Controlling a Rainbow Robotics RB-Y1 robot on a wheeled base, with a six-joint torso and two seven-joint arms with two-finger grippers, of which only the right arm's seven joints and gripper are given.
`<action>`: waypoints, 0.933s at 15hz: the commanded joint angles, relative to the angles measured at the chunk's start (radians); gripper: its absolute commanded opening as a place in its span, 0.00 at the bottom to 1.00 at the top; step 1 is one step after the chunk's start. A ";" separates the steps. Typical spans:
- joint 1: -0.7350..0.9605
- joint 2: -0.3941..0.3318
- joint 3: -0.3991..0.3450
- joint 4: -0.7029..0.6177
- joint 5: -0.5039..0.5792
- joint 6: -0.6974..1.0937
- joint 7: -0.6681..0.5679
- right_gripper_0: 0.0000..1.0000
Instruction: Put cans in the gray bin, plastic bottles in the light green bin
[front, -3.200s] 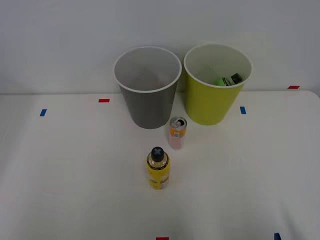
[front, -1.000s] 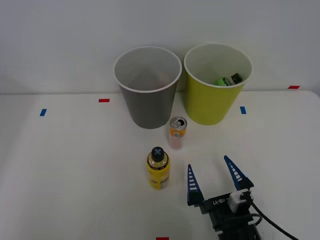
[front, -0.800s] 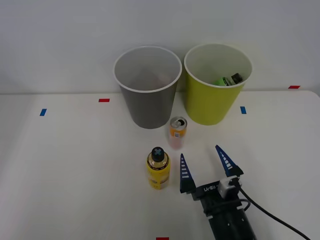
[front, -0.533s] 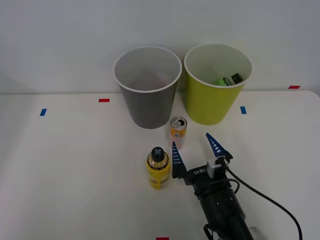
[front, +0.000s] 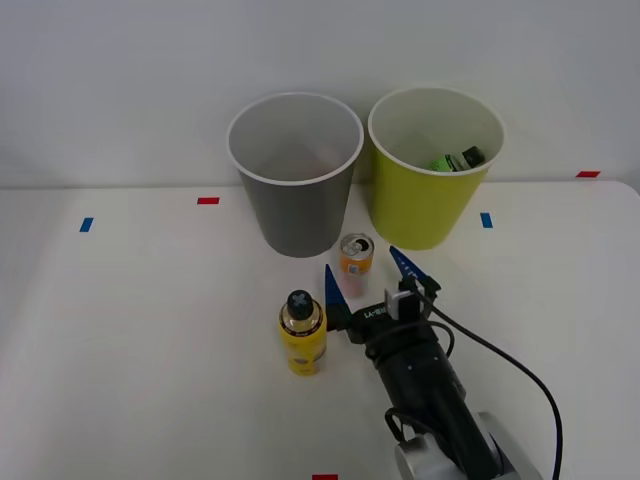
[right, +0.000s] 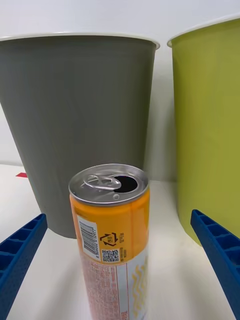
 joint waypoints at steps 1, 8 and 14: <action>-0.047 0.029 -0.020 0.077 -0.003 -0.048 0.008 1.00; -0.102 0.032 -0.038 0.094 -0.008 0.006 0.019 1.00; -0.102 0.037 -0.036 0.094 -0.017 0.018 0.019 1.00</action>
